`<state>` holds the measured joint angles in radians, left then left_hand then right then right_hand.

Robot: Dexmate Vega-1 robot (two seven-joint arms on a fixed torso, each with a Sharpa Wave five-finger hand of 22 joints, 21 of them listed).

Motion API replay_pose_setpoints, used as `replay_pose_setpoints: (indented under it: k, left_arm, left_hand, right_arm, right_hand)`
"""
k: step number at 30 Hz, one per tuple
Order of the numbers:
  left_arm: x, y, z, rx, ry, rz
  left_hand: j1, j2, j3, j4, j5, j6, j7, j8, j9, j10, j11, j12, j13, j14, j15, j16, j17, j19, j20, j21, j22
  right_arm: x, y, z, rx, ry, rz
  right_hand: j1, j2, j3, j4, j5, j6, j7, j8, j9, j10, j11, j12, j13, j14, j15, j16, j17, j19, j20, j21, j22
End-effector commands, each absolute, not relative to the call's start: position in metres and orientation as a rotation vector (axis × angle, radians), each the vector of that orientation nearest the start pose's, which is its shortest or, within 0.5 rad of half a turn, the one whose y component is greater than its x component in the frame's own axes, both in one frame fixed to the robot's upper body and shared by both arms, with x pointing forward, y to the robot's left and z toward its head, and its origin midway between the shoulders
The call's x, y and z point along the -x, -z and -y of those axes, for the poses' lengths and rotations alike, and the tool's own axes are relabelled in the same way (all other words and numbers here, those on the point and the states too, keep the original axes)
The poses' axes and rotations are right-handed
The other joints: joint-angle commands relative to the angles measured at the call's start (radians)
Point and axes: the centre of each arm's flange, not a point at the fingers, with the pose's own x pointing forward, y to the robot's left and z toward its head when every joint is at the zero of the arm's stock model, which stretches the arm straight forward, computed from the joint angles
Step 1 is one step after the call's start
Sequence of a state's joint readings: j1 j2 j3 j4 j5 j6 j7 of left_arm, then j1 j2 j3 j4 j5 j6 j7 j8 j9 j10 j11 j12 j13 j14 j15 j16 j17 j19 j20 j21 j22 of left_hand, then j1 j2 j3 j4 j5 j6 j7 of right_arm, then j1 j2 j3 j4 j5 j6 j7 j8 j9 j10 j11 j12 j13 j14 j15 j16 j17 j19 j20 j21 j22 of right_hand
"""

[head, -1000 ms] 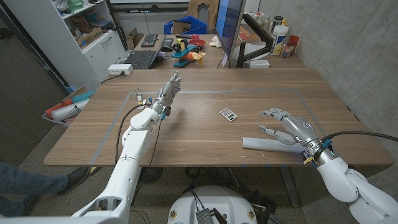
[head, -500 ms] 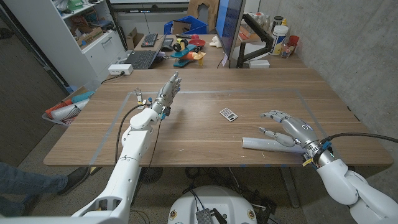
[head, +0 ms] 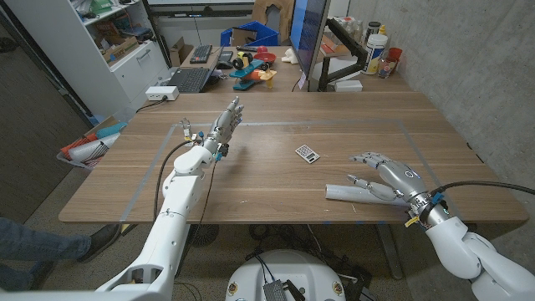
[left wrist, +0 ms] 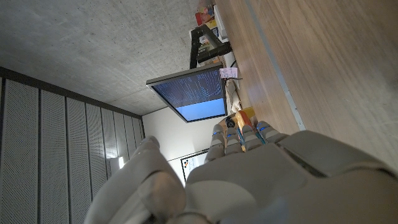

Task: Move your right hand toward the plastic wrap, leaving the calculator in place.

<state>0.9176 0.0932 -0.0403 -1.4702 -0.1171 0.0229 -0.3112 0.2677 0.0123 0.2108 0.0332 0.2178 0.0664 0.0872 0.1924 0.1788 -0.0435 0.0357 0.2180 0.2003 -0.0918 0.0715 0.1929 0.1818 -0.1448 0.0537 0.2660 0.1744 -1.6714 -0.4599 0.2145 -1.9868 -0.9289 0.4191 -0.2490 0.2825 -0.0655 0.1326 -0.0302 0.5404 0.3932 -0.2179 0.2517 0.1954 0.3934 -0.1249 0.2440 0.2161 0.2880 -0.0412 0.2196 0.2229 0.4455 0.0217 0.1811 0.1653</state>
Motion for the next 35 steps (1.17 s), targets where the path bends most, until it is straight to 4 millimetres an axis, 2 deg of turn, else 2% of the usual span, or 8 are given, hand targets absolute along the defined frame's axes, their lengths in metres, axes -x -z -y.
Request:
replay_pose_setpoints:
  k: [1, 17, 35]
  left_arm:
    - [-0.643, 0.011, -0.249, -0.044, 0.267, 0.543]
    - [-0.647, 0.012, -0.246, -0.056, 0.279, 0.522]
    - [-0.647, 0.012, -0.244, -0.062, 0.278, 0.515]
  left_hand:
    - [0.002, 0.007, 0.002, -0.008, -0.001, 0.007, 0.006, -0.001, 0.002, 0.003, -0.004, -0.001, 0.000, 0.002, -0.002, -0.002, 0.002, 0.002, 0.002, -0.002, 0.004]
    - [0.001, 0.008, 0.000, -0.009, -0.001, 0.008, 0.007, 0.000, 0.002, 0.004, -0.004, -0.001, 0.000, 0.002, -0.002, -0.002, 0.002, 0.003, 0.000, -0.008, 0.005]
    - [0.001, 0.009, -0.001, -0.011, -0.001, 0.010, 0.007, 0.000, 0.002, 0.007, -0.004, 0.000, 0.000, 0.002, -0.002, -0.002, 0.002, 0.004, 0.000, -0.013, 0.005]
  right_arm:
    - [-0.431, 0.137, 0.313, 1.390, 0.150, 0.797]
    - [-0.432, 0.148, 0.313, 1.371, 0.143, 0.755]
    - [-0.439, 0.147, 0.312, 1.347, 0.143, 0.771]
  right_hand:
    - [0.001, 0.005, -0.004, -0.002, 0.006, 0.009, 0.001, -0.002, 0.002, 0.007, 0.002, 0.006, 0.004, 0.003, -0.081, 0.002, 0.003, -0.005, 0.000, -0.002, 0.003]
    - [0.002, -0.001, -0.008, -0.005, 0.013, 0.018, 0.007, -0.002, 0.002, 0.013, 0.006, 0.006, 0.004, 0.016, -0.074, 0.005, 0.003, -0.004, 0.000, 0.002, 0.003]
    - [0.005, 0.001, -0.009, -0.005, 0.021, 0.030, 0.012, -0.004, 0.002, 0.032, 0.010, 0.009, 0.004, 0.048, -0.062, 0.013, 0.003, 0.009, 0.010, 0.008, 0.003]
